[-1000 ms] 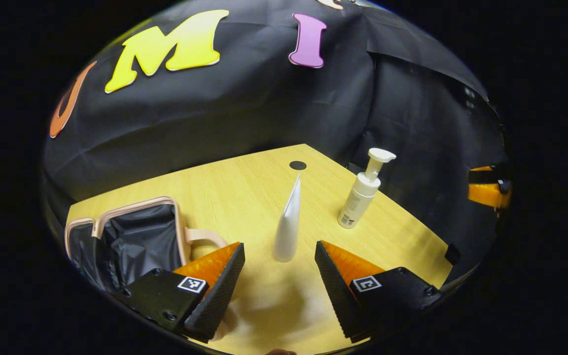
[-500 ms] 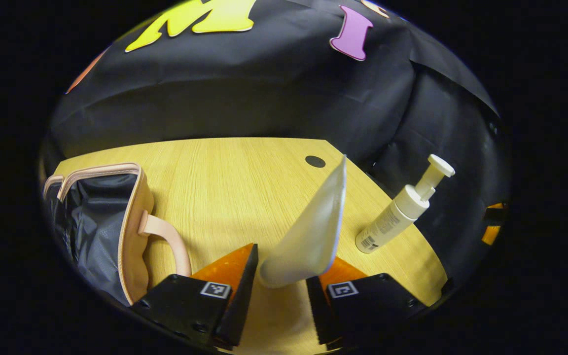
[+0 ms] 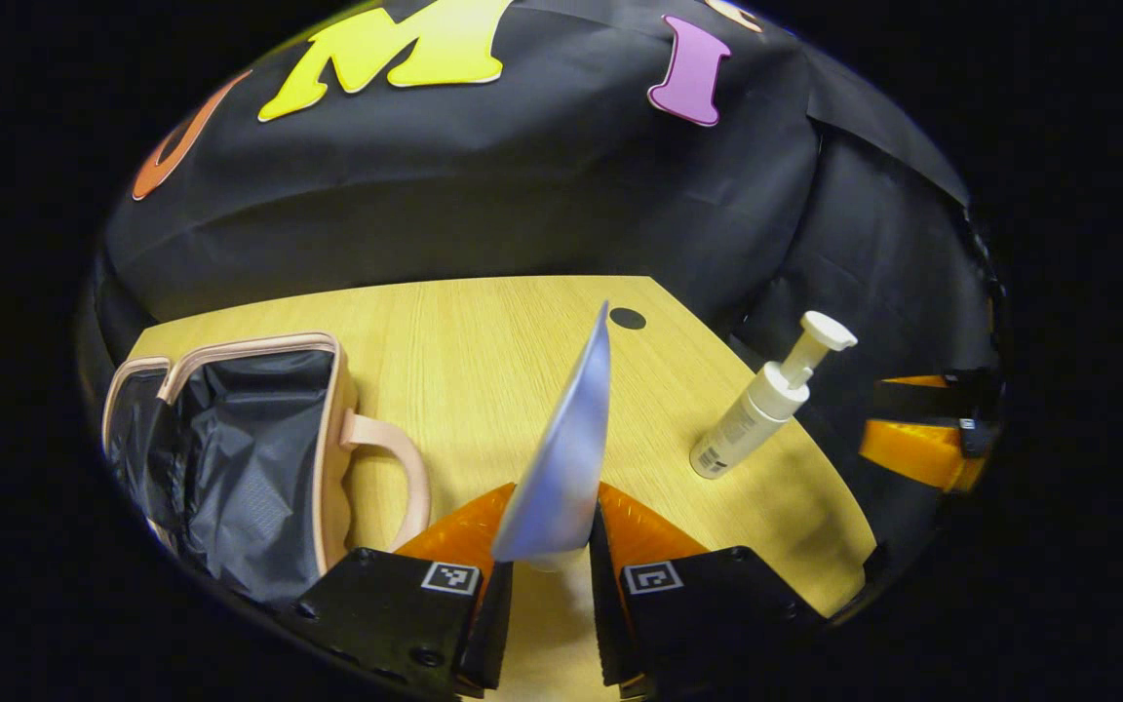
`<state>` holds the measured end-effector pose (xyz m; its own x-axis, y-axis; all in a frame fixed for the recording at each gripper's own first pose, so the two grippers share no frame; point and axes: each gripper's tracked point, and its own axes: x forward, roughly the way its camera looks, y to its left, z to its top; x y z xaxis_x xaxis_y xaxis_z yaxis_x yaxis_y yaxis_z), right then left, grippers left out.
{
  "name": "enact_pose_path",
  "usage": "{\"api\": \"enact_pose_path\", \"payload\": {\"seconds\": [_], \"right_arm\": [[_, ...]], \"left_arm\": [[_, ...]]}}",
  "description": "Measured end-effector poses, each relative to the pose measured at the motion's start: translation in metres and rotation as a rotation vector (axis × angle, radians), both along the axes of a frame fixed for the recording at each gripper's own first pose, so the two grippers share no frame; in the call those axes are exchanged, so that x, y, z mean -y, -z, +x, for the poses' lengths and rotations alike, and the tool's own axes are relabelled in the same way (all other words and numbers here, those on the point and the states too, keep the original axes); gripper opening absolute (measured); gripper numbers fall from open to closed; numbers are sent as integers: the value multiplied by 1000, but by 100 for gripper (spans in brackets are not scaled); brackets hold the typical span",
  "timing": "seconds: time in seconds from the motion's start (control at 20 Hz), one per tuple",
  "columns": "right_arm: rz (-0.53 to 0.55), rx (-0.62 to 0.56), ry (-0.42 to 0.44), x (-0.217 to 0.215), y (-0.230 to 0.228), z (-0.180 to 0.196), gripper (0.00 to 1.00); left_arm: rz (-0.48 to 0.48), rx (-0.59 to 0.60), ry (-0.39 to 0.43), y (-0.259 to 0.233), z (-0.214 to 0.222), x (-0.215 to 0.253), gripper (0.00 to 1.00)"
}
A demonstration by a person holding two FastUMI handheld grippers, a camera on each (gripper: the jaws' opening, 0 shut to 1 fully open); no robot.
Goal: First open the suitcase, pack the skin care products into it, and then close the suitcase.
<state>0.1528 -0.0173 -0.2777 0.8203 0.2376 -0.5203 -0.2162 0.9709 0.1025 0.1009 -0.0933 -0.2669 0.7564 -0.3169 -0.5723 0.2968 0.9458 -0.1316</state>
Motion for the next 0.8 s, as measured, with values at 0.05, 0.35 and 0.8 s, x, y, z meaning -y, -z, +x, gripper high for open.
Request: {"api": "enact_pose_path", "payload": {"seconds": [0.05,0.35,0.8], "right_arm": [[2,4,4,-8,4,11,80],[-5,-12,82,-27,43,61,79],[-63,-22,183,-40,62,60,49]], "left_arm": [[8,6,-1,-8,-10,-6,40],[17,22,-103,-55,-79,-65,40],[29,29,-297,-98,-134,-178,40]]}}
